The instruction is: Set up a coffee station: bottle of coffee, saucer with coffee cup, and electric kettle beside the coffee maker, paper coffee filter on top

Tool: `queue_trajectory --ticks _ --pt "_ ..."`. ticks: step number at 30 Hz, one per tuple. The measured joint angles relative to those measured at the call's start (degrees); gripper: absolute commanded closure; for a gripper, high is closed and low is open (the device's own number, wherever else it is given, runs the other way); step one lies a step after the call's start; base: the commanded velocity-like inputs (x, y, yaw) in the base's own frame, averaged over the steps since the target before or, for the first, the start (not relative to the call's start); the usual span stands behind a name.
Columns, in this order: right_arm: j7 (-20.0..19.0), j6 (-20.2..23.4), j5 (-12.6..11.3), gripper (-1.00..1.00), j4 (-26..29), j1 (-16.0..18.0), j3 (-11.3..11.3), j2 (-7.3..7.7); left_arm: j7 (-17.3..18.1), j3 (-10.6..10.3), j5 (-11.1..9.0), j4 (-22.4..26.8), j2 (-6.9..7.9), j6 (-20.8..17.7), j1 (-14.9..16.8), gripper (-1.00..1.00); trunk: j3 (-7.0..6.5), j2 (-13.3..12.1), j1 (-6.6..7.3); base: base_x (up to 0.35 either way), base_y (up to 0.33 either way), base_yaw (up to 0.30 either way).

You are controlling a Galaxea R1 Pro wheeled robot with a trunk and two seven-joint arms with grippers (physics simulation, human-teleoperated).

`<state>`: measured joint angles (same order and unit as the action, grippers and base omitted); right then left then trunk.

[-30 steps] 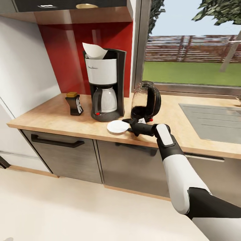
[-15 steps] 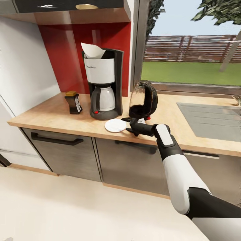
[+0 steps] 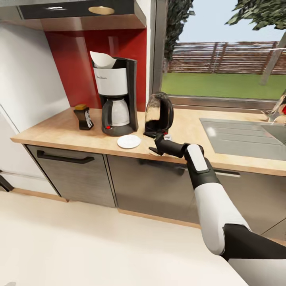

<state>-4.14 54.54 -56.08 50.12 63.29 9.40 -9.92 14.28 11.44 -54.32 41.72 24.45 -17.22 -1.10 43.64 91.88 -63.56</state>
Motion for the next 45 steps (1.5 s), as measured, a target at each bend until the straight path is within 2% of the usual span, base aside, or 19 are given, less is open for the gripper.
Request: queue_trajectory --ticks 5,6,9,10,11,14,15,17,20,22,24,26,28,30,33,37,40,43,45 --pt "-10.35 0.08 0.51 -1.0 5.42 -1.72 -5.32 0.0 0.0 -0.01 0.0 0.01 0.0 -0.01 0.0 -1.0 0.0 0.0 0.0 -0.019 -0.014 0.0" --pt "-13.01 0.09 1.04 -1.0 8.71 -3.56 -7.48 -0.01 -0.01 0.0 0.01 0.01 0.0 -0.01 0.0 -1.0 0.01 0.0 0.01 -0.007 -0.005 0.0" --pt "-15.49 0.13 3.02 -1.0 14.83 -7.37 -10.54 0.55 -0.01 -0.01 0.0 0.0 0.0 -0.01 0.01 -1.0 0.01 0.0 0.01 -0.005 -0.003 0.0" --pt "-16.56 0.06 4.86 -1.0 18.94 -10.22 -12.14 1.56 -0.01 -0.01 -0.01 0.01 0.0 -0.01 0.0 -1.0 0.01 0.0 0.0 -0.002 -0.001 0.0" --pt "-19.55 -0.56 7.7 -1.0 24.82 -15.17 -14.33 4.38 -0.01 0.02 -0.02 0.02 0.0 -0.01 -0.01 -1.0 0.02 0.0 0.01 -0.001 -0.001 0.0" --pt "-26.77 -4.92 11.46 -1.0 29.19 -21.23 -16.82 9.68 -0.01 0.04 -0.03 0.01 0.0 0.0 0.0 -1.0 0.01 0.0 0.0 0.0 0.0 0.0" --pt "-33.7 -10.85 15.59 -1.0 30.56 -25.05 -18.7 13.54 -0.01 0.07 -0.04 0.03 0.01 0.0 -0.03 -1.0 0.02 0.0 0.0 0.0 0.0 0.0" --pt "-38.59 -15.09 18.7 -1.0 31.11 -28.42 -19.84 15.97 -0.01 0.06 -0.04 0.01 0.01 0.0 -0.01 -1.0 0.01 0.0 0.0 0.0 0.0 0.0" --pt "-50.82 -25.33 28.51 -1.0 31.66 -39.51 -21.3 19.65 -0.01 0.06 -0.03 0.01 0.01 0.0 0.0 -1.0 0.01 0.0 0.0 0.0 0.0 0.0" --pt "-53.15 -28.63 32.0 -1.0 31.35 -44.88 -21.45 20.18 -0.01 0.06 -0.04 0.01 0.01 -0.05 0.0 -1.0 0.01 0.0 0.01 0.0 0.0 0.0" --pt "-54.6 -32.53 34.88 -1.0 29.39 -50.84 -21.4 20.98 -0.01 0.03 -0.05 0.01 -0.01 -0.07 0.0 -1.0 0.01 0.0 0.01 0.0 0.0 0.0" --pt "-55.01 -33.86 35.6 -1.0 27.64 -53.04 -21.12 22.23 0.0 0.0 -0.05 -0.01 -0.07 -0.08 0.01 -1.0 0.01 0.0 0.0 0.0 0.0 0.0" --pt "-55.36 -35.01 36.14 -1.0 22.65 -55.08 -20.34 24.82 0.01 -0.02 -0.05 -0.41 -0.2 -0.08 0.01 -1.0 0.01 0.0 0.0 0.0 0.0 0.0" --pt "-55.5 -35.49 36.35 -1.0 18.16 -55.85 -19.93 26.32 0.17 -0.08 -0.05 -1.29 -0.25 -0.06 0.01 -1.0 0.01 0.0 0.0 0.0 0.0 0.0" --pt "-55.58 -37.27 36.58 -1.0 6.34 -56.66 -18.55 28.86 2.44 -0.21 -0.03 -4.72 -0.42 0.01 0.01 -1.0 0.01 0.0 0.0 0.0 0.0 0.0" --pt "-55.5 -49.71 36.8 -1.0 -15.82 -57.14 -14.34 33.39 12.97 -0.15 -0.04 -14.03 -0.7 0.41 -0.01 -1.0 0.02 0.0 0.01 0.0 0.0 0.0" --pt "-55.2 -54.49 36.67 -1.0 -23.62 -57.2 -13.55 35.36 15.48 -0.2 -0.06 -17.75 -1.23 1.76 0.0 -1.0 0.01 0.0 0.01 0.0 0.0 0.0" --pt "-55.03 -57.14 36.43 -1.0 -28.15 -57.14 -13.21 37.64 16.58 -0.16 -0.04 -19.71 -2.97 5.26 0.01 -1.0 0.01 0.0 0.0 0.0 0.0 0.0" --pt "-54.98 -57.62 36.37 -1.0 -29.02 -57.14 -13.15 38.17 16.77 -0.16 -0.04 -20.06 -3.54 6.41 0.02 -1.0 0.01 0.0 0.0 0.0 0.0 0.0"
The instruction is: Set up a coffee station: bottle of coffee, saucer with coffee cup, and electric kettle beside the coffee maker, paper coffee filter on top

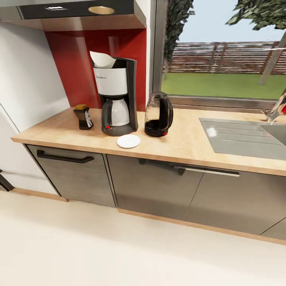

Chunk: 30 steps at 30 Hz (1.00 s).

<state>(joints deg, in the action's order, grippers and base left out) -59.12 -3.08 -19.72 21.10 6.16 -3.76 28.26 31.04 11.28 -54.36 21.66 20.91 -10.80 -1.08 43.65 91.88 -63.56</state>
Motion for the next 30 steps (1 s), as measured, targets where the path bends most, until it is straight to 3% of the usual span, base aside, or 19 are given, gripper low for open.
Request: queue_trajectory --ticks 3,8,12,13,14,30 --pt "0.41 -0.74 -0.12 -1.0 -1.31 0.01 0.1 0.97 0.33 0.14 0.02 -0.5 -0.84 1.66 0.0 -1.0 0.0 0.0 0.0 0.0 0.0 0.0" --pt "1.16 -0.87 -0.27 -1.0 -1.54 0.01 0.79 1.26 0.31 0.06 0.02 -0.6 -1.0 2.02 0.0 -1.0 0.0 0.0 0.0 0.0 0.0 0.0" --pt "1.52 -1.01 -0.47 -1.0 -1.51 0.03 5.51 1.35 0.31 0.06 0.02 -0.59 -1.08 2.07 -0.01 -1.0 0.0 0.0 0.0 0.0 0.0 0.0" --pt "1.27 -0.9 -0.36 -1.0 -1.48 0.05 13.7 1.38 0.26 -0.04 0.02 -0.59 -1.28 2.1 -0.01 -1.0 0.0 0.0 0.0 0.0 0.0 -0.043" --pt "1.28 -0.92 -0.3 -1.0 -1.49 0.03 14.41 1.35 0.2 -0.04 0.02 -0.59 -1.32 2.12 -0.01 -1.0 0.0 0.0 0.0 0.0 0.0 -0.114" --pt "1.58 -1.26 -0.05 -1.0 -1.49 0.02 14.25 0.94 0.05 -0.17 0.02 -0.6 -1.44 2.1 -0.01 -1.0 0.0 0.0 0.0 0.0 0.0 -0.243"
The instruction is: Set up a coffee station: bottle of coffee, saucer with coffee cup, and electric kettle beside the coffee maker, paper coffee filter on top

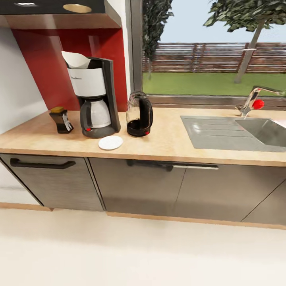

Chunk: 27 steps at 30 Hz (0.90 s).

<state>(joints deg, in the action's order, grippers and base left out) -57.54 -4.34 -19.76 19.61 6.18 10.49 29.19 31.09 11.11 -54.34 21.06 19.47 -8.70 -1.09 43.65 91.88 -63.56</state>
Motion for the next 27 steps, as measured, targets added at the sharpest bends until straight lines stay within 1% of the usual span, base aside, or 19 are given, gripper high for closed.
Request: queue_trajectory --ticks 6,13,15,16,19,20,21,27 --pt "0.01 -0.05 0.02 -1.0 0.0 0.01 -0.01 -0.1 -0.02 0.0 0.0 0.0 -0.01 0.0 0.0 -1.0 0.0 0.0 0.0 0.0 0.0 -0.232" --pt "0.66 -0.15 0.3 -1.0 0.0 0.0 -0.2 -0.26 -0.08 -0.04 0.0 0.0 -0.03 0.01 0.0 -1.0 0.0 0.0 0.0 0.0 0.0 -0.074" --pt "1.5 -0.18 0.82 -1.0 0.0 0.0 -0.27 -0.3 -0.09 -0.04 0.0 0.0 -0.03 0.0 0.0 -1.0 0.0 0.0 0.0 0.0 0.0 -0.023" --pt "2.54 -0.21 1.67 -1.0 0.0 0.0 -0.31 -0.39 -0.09 -0.05 0.0 0.0 -0.03 0.0 0.0 -1.0 0.0 0.0 0.0 0.0 0.0 -0.014" --pt "3.93 -0.23 3.18 -1.0 -0.02 0.0 -0.34 -0.69 -0.09 -0.05 0.0 0.0 -0.03 -0.01 0.0 -1.0 0.0 0.0 0.0 0.0 0.0 -0.008" --pt "4.68 -0.25 4.22 -1.0 -0.01 0.0 -0.35 -1.0 -0.09 -0.05 0.0 0.0 0.0 -0.01 0.0 -1.0 0.0 0.0 0.0 0.0 0.0 -0.003" --pt "4.98 -0.26 4.63 -1.0 -0.01 0.0 -0.33 -1.12 -0.09 -0.02 0.0 0.0 -0.01 -0.01 0.0 -1.0 0.0 0.0 0.0 0.0 0.0 -0.002" --pt "5.48 -0.27 5.23 -1.0 -0.02 0.01 -0.38 -1.36 -0.09 -0.03 0.0 0.0 -0.01 0.02 0.0 -1.0 0.0 0.0 0.0 0.0 0.0 -0.029"
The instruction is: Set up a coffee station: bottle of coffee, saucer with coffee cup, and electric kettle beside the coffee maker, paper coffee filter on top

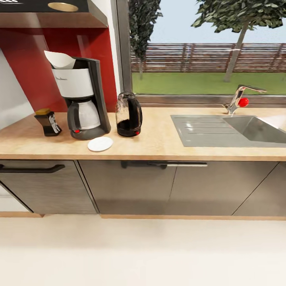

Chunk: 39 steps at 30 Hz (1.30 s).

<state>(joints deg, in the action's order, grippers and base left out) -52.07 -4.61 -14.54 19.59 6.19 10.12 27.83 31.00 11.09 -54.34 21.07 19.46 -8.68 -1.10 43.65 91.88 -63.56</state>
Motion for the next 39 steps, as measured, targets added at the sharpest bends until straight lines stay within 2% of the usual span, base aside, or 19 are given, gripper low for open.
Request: queue_trajectory --ticks 4,14,27,33,39 --pt "0.17 -0.07 0.17 -1.0 0.01 0.0 -0.02 -0.62 -0.07 -0.03 0.0 -0.03 -0.01 0.17 0.0 -1.0 0.0 0.0 0.0 0.0 0.0 -0.226" --pt "0.21 -0.08 0.21 -1.0 0.01 0.0 -0.02 -0.76 -0.17 -0.08 0.0 -0.09 -0.14 0.23 0.0 -1.0 0.0 0.0 0.0 0.009 -0.004 -0.257" --pt "0.34 -0.09 0.24 -1.0 0.03 -0.01 0.0 -0.95 -0.28 -0.26 0.08 -0.09 -0.7 0.23 0.01 -1.0 0.0 0.0 0.02 0.195 -0.158 -0.115" --pt "4.4 -0.14 0.27 -1.0 0.02 -0.01 -0.03 -1.45 -0.32 -0.32 0.09 -0.09 -0.79 0.31 0.0 -1.0 0.0 0.0 0.0 0.051 -0.039 -0.27" --pt "5.5 -0.21 0.32 -1.0 0.03 0.0 -0.01 -1.62 -0.34 -0.38 0.08 -0.1 -0.81 0.32 0.0 -1.0 0.0 0.0 0.02 0.132 -0.158 -0.097"
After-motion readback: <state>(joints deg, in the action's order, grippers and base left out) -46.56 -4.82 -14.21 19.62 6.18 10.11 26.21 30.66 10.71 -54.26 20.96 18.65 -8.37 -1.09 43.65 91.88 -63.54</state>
